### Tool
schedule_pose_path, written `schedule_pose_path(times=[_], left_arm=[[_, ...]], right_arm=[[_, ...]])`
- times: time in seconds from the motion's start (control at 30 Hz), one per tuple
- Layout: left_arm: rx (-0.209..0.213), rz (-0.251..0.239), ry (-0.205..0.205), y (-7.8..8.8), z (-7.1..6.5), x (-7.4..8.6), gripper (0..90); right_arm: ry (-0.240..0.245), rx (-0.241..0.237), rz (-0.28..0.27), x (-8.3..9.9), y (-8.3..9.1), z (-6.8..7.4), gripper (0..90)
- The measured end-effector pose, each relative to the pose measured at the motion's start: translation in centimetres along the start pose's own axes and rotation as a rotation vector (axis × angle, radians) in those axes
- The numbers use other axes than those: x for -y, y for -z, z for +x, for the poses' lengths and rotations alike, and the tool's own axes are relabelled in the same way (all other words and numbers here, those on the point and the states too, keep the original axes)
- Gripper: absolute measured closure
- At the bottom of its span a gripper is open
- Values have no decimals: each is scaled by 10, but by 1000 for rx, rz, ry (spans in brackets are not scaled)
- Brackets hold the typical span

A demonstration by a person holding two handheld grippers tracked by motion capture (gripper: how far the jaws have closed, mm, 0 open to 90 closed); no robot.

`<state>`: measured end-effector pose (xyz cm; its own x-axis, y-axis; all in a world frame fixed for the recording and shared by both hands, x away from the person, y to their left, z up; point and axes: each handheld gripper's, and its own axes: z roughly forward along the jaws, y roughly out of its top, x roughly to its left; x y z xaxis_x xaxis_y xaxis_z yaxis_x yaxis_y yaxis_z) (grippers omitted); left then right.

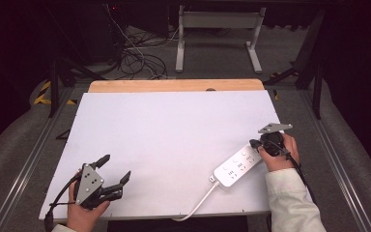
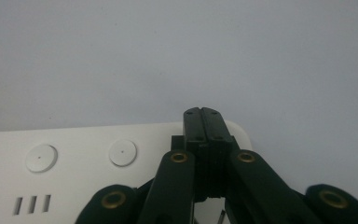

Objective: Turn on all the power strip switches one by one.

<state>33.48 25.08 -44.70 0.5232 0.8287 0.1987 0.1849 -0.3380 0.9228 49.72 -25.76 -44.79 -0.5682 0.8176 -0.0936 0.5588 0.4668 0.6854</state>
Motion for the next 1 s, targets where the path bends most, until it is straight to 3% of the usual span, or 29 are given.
schedule_pose_path(times=[0.63, 1.0], left_arm=[[2, 6, -7, 0, -1, -1, 159], [0, 6, -15, 0, -1, -1, 154]], right_arm=[[-11, 1, 22, 1, -3, 1, 900], [-5, 19, 62, -3, -4, 4, 900]])
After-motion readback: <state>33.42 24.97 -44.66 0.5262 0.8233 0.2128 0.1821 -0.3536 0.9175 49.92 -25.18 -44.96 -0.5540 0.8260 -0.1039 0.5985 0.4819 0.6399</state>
